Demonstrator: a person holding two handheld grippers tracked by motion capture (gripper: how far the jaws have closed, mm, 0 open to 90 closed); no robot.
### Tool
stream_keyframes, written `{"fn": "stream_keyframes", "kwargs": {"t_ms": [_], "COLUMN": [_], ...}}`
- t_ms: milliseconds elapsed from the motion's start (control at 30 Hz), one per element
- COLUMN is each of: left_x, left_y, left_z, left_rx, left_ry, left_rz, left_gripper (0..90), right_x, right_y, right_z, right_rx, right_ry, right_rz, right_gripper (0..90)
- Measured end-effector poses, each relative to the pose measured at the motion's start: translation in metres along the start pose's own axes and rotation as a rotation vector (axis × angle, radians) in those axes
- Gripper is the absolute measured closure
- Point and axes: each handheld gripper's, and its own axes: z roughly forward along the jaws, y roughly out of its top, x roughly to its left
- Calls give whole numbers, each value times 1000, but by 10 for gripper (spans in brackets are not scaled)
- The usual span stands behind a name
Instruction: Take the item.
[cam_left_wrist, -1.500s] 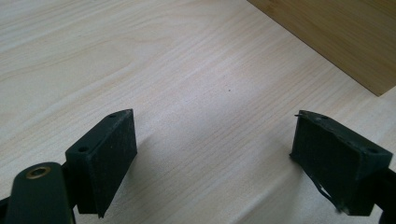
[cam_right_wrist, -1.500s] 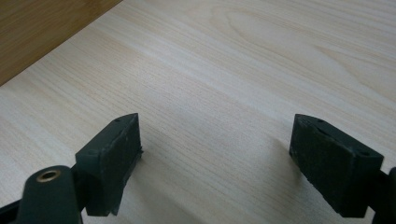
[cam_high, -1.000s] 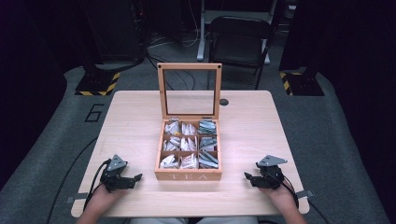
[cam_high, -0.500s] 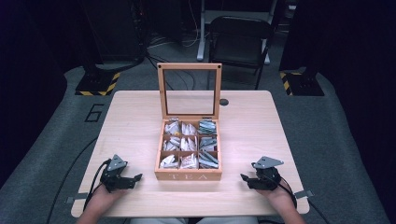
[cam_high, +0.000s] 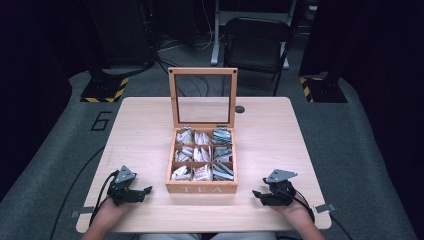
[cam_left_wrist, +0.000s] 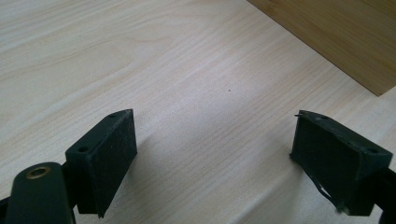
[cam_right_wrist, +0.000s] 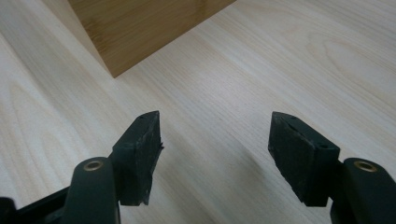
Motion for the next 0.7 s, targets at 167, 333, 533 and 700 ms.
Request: {"fn": "stream_keyframes", "kwargs": {"t_ms": [167,333,533,700], "left_x": [0,0,0,0], "left_y": [0,0,0,0], "left_z": [0,0,0,0], "left_rx": [0,0,0,0], "left_ry": [1,1,1,1], "left_rz": [0,0,0,0], "left_gripper": [138,138,138,138], "right_x": [2,7,12,18], "right_y": [5,12,18,26], "right_z": [0,-1,-3,-7], "right_rx": [-5,-16,-7,-12], "right_ry": [31,64,63,57], "right_rz": [4,8,-45,-82], "right_gripper": [403,429,445,450]}}
